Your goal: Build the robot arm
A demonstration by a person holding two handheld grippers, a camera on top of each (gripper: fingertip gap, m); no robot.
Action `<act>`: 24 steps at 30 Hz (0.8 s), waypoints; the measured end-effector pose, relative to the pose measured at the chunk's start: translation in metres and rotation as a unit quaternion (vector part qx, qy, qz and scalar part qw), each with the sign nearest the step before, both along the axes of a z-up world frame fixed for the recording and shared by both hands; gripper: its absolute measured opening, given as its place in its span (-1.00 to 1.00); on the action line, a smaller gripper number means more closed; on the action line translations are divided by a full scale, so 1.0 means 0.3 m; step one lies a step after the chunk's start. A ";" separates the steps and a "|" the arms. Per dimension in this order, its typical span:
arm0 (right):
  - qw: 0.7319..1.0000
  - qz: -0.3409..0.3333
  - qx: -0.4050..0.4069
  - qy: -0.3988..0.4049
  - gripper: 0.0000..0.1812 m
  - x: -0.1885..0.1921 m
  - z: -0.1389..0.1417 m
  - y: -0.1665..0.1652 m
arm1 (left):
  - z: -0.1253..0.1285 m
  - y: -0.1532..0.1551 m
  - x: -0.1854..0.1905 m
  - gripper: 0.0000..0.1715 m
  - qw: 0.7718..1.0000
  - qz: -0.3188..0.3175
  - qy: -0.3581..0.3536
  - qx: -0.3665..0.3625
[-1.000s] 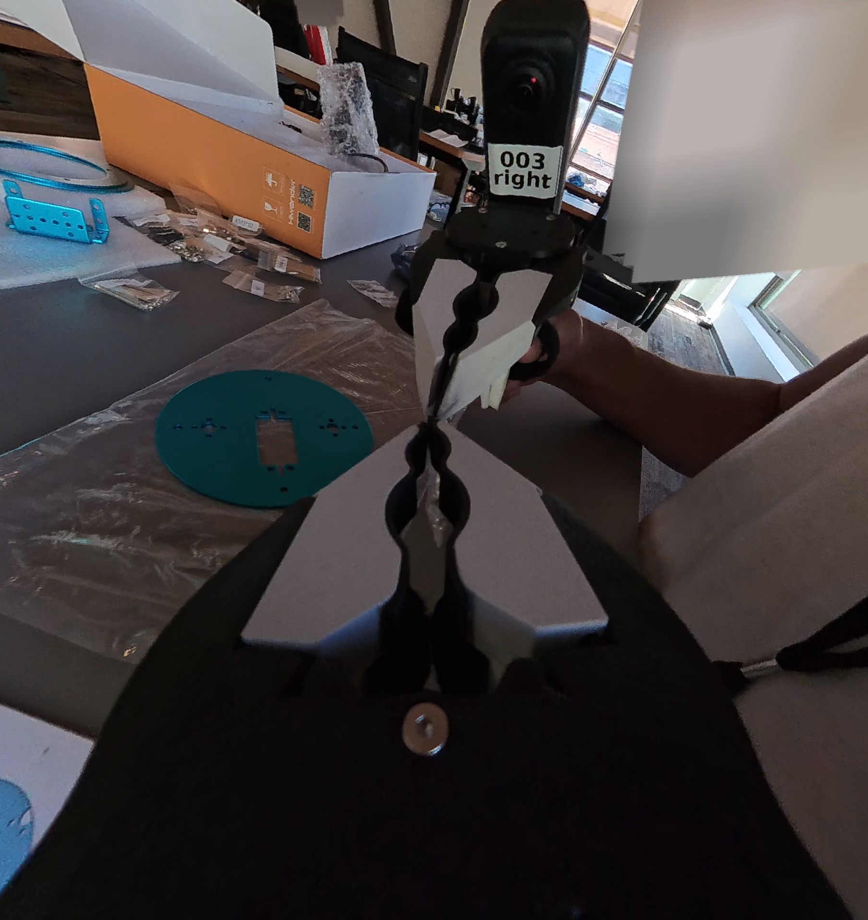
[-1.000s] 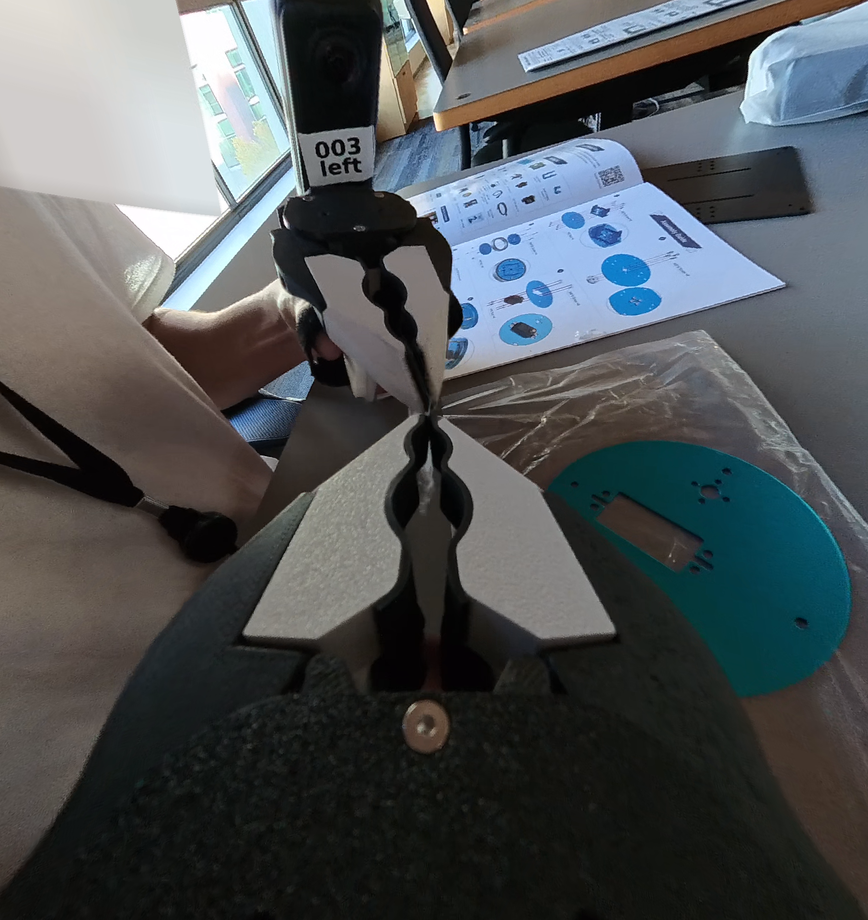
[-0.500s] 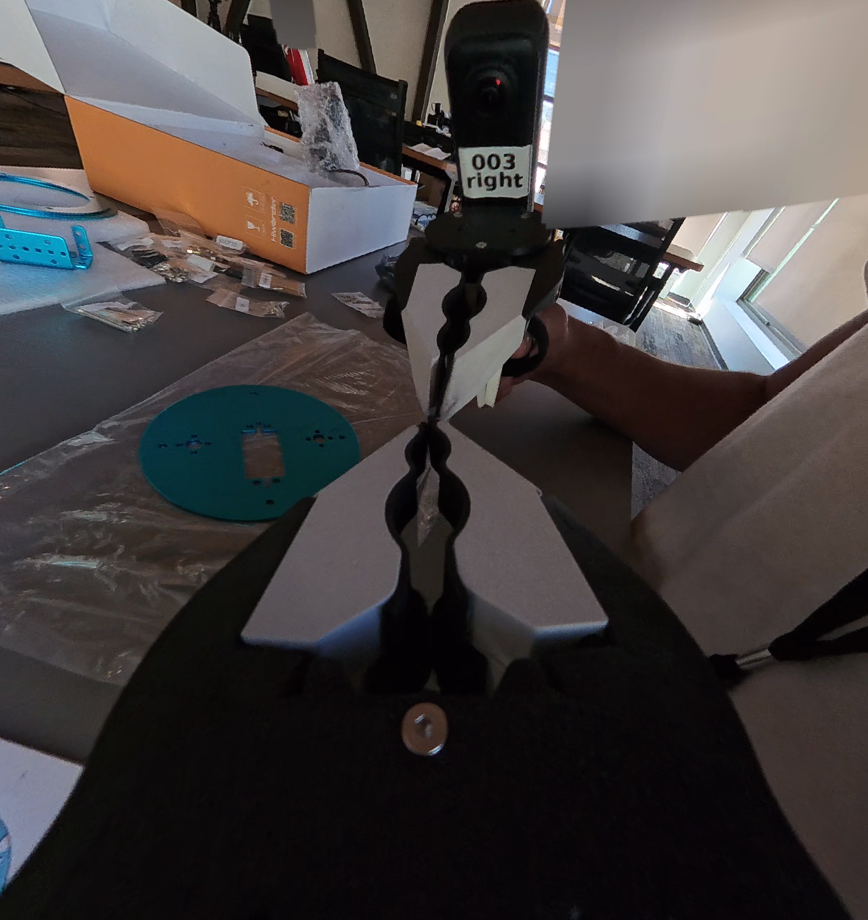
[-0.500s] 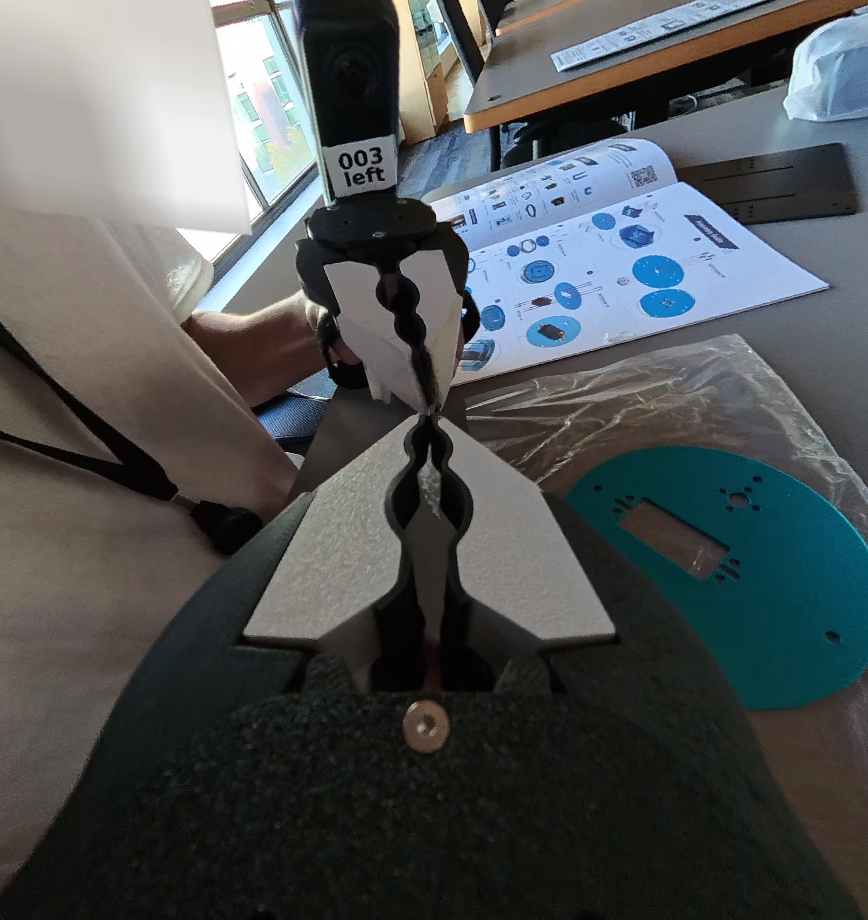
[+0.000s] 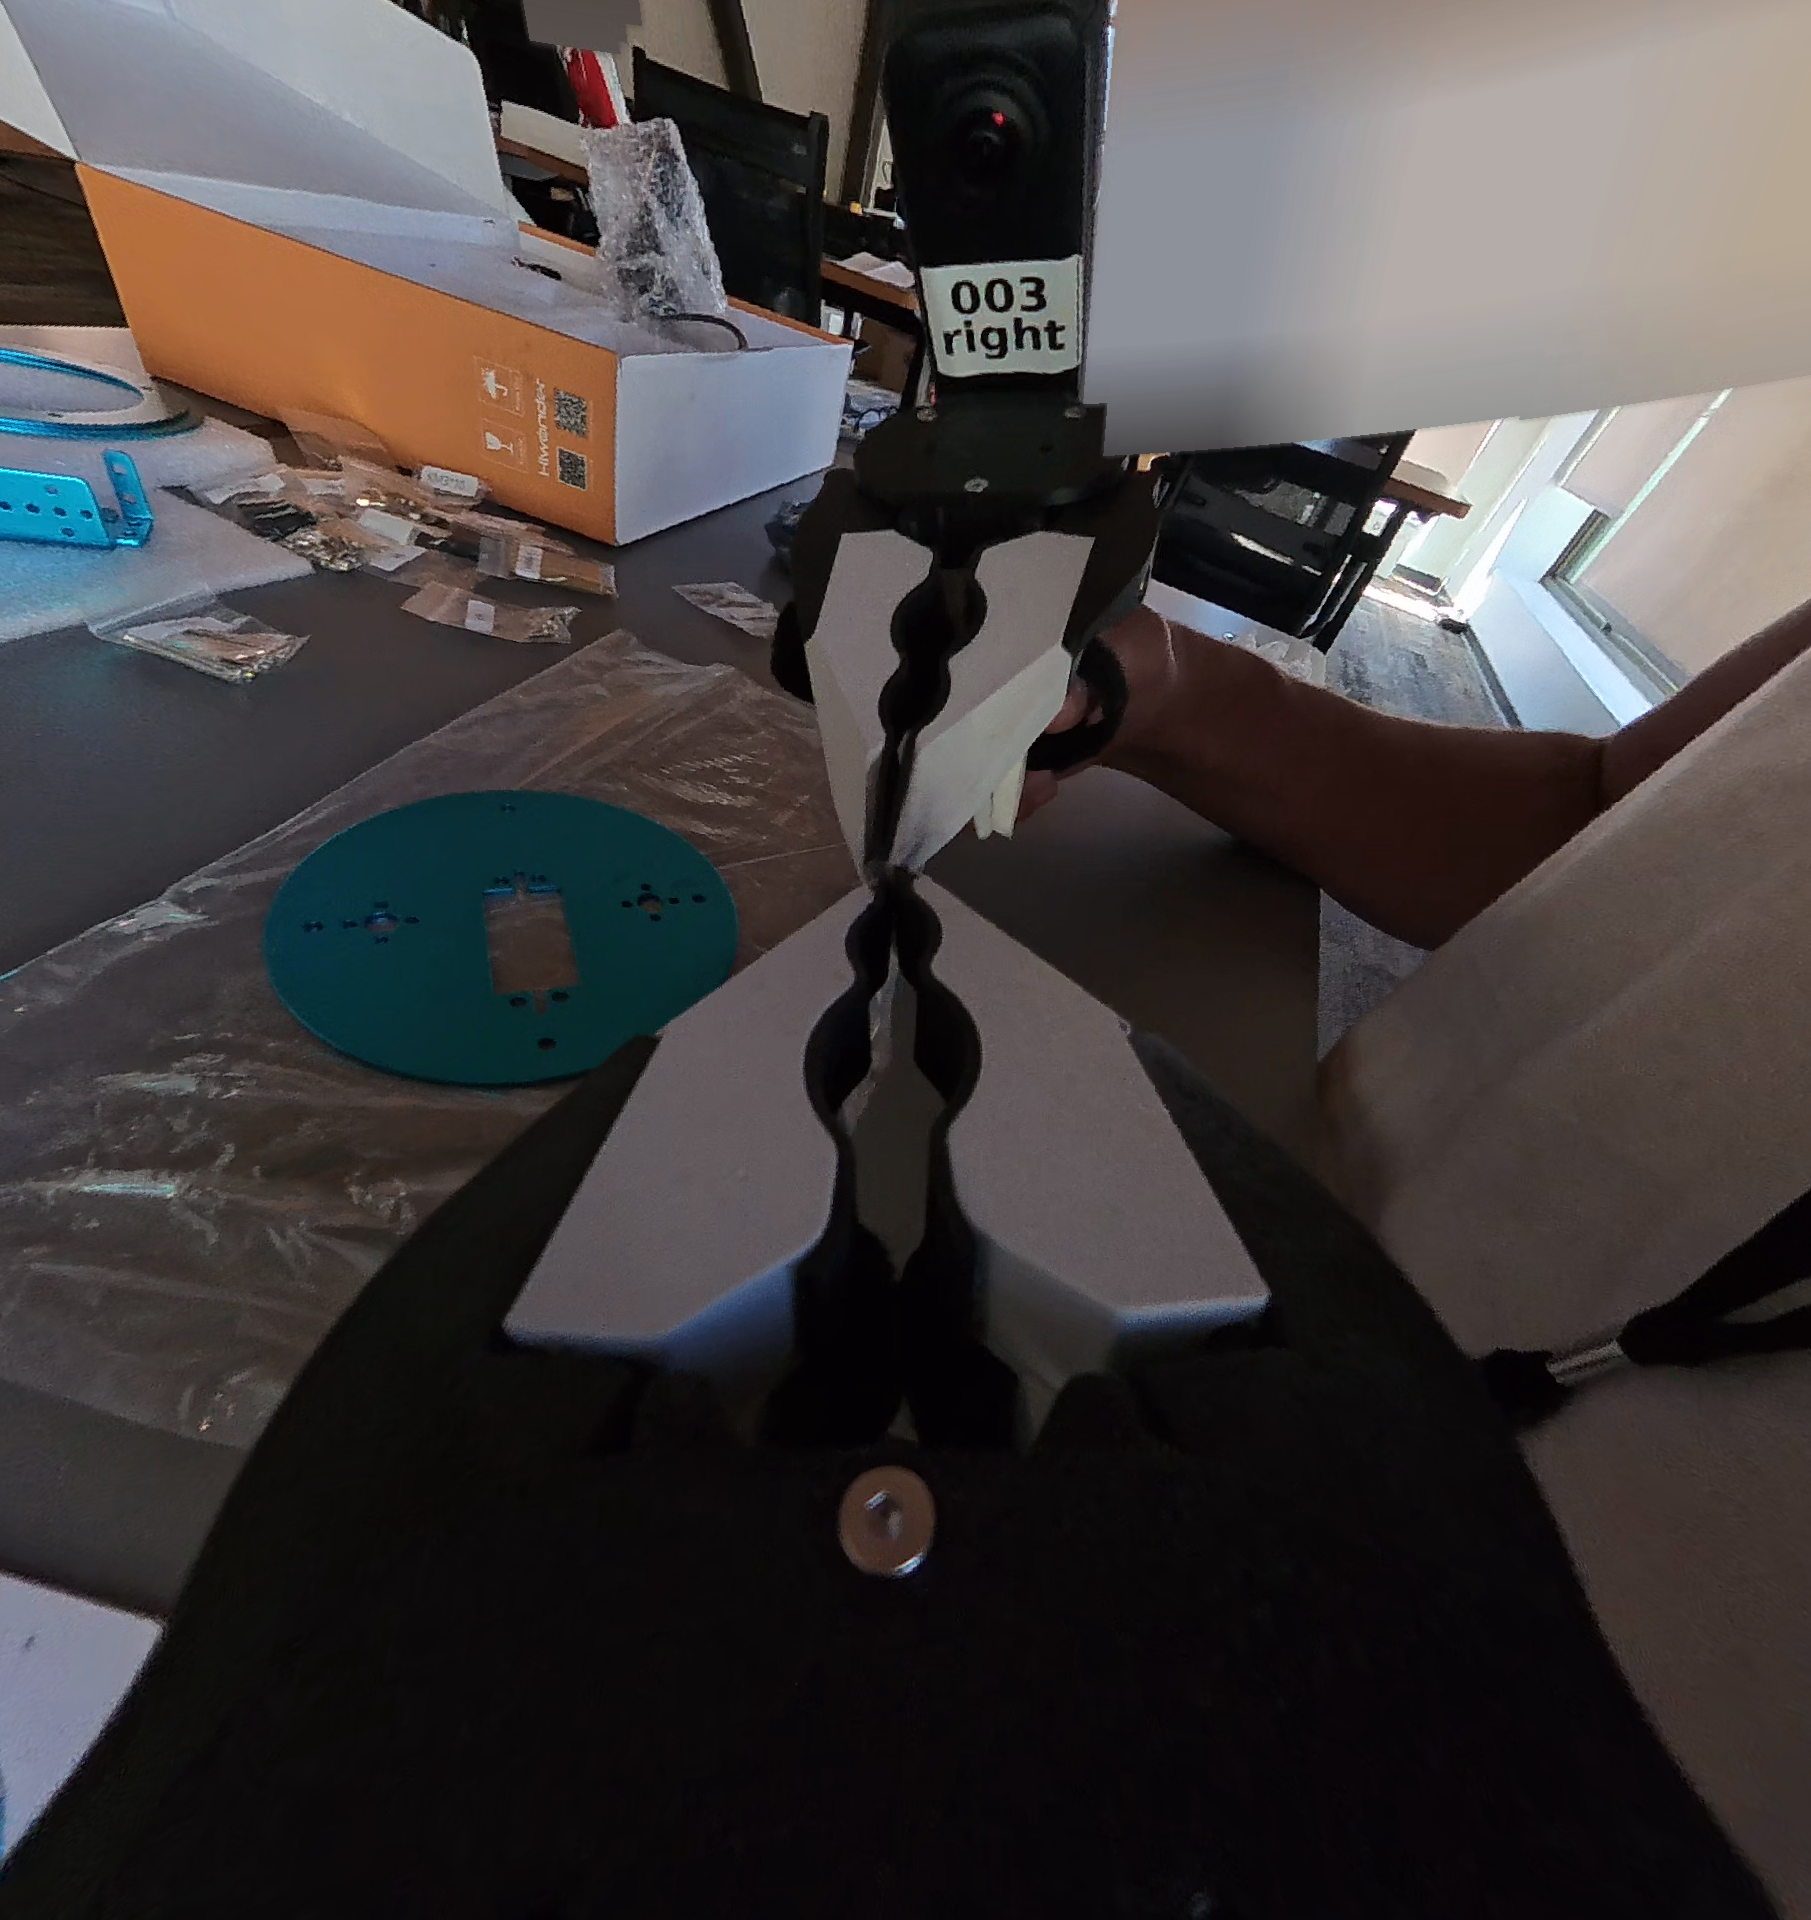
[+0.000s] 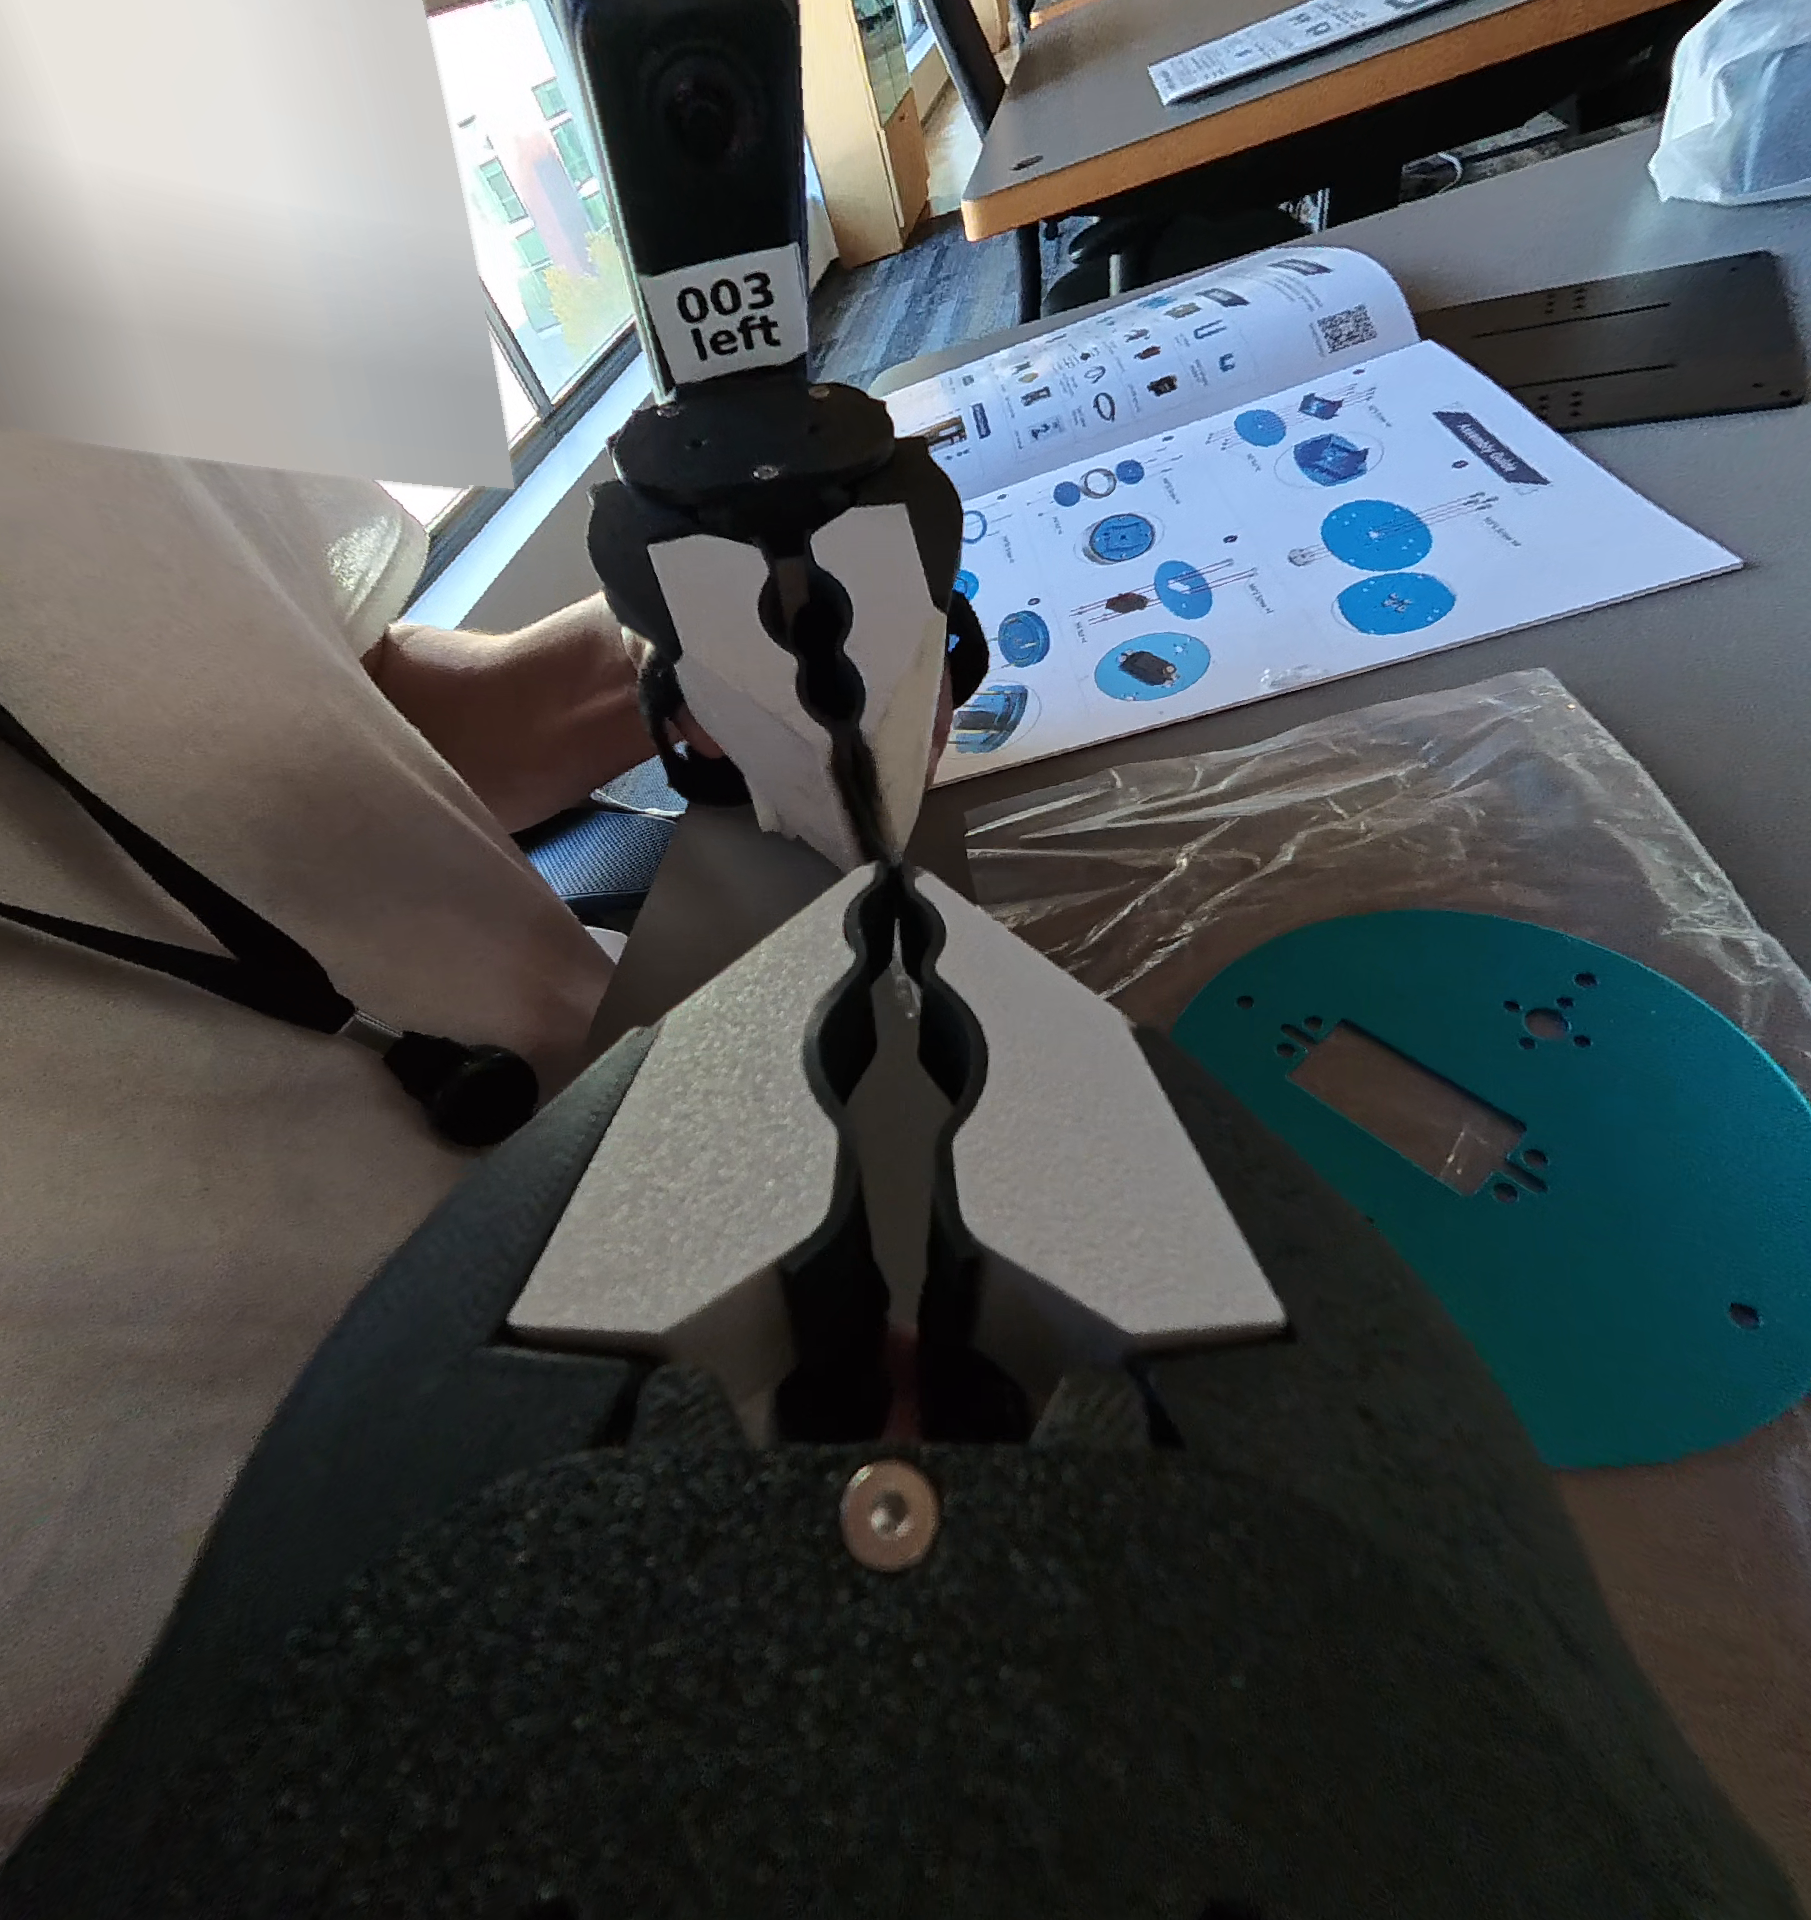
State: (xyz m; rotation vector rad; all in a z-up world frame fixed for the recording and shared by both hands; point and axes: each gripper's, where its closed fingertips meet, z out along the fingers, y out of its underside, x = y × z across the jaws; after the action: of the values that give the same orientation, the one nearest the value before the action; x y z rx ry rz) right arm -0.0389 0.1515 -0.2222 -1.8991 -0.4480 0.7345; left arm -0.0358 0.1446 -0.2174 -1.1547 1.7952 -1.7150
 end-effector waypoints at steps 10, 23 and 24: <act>0.999 -0.025 0.006 -0.021 -1.00 0.042 0.009 0.004 | -0.002 0.024 0.018 -1.00 0.999 0.027 -0.002 0.027; 0.971 -0.180 -0.058 0.146 -0.24 -0.006 -0.048 0.035 | -0.096 0.037 0.081 -1.00 0.987 0.097 0.056 0.111; 0.968 -0.180 -0.059 0.162 -0.24 -0.007 -0.051 0.035 | -0.107 0.034 0.078 -1.00 0.987 0.090 0.065 0.114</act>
State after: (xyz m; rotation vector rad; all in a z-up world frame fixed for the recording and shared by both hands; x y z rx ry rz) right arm -0.0412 0.1620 -0.2374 -1.8545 0.1468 0.8189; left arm -0.0125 0.1548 -0.2496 -1.3097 1.8437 -1.3221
